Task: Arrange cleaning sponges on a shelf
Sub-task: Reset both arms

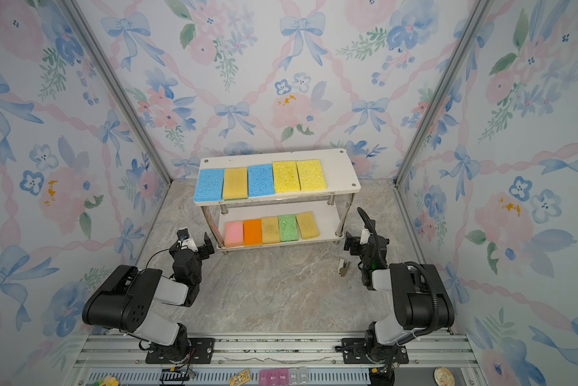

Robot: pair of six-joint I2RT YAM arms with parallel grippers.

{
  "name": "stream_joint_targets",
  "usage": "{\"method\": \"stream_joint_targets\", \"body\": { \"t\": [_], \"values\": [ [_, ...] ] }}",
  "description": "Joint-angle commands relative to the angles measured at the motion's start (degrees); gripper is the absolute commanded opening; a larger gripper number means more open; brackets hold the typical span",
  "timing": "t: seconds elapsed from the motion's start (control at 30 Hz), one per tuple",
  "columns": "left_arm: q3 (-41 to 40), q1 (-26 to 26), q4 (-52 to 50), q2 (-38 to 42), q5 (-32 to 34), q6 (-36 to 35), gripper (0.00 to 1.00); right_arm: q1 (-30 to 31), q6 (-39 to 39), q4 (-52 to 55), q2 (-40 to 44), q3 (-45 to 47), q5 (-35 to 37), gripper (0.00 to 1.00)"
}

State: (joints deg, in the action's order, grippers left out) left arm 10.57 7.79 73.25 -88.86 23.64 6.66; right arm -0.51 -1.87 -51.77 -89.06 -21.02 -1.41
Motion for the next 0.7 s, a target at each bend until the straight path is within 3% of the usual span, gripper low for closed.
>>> {"method": "stream_joint_targets", "body": {
  "t": [0.0,0.67],
  "values": [
    [-0.6,-0.3,5.8,0.0,-3.9,-2.0,0.98,1.0,0.7,0.4,0.5,-1.7,2.1,0.97],
    [0.0,-0.4,5.4,-0.5,-4.9,-2.3,0.98,1.6,1.2,0.3,0.5,-1.7,3.0,0.97]
  ]
}}
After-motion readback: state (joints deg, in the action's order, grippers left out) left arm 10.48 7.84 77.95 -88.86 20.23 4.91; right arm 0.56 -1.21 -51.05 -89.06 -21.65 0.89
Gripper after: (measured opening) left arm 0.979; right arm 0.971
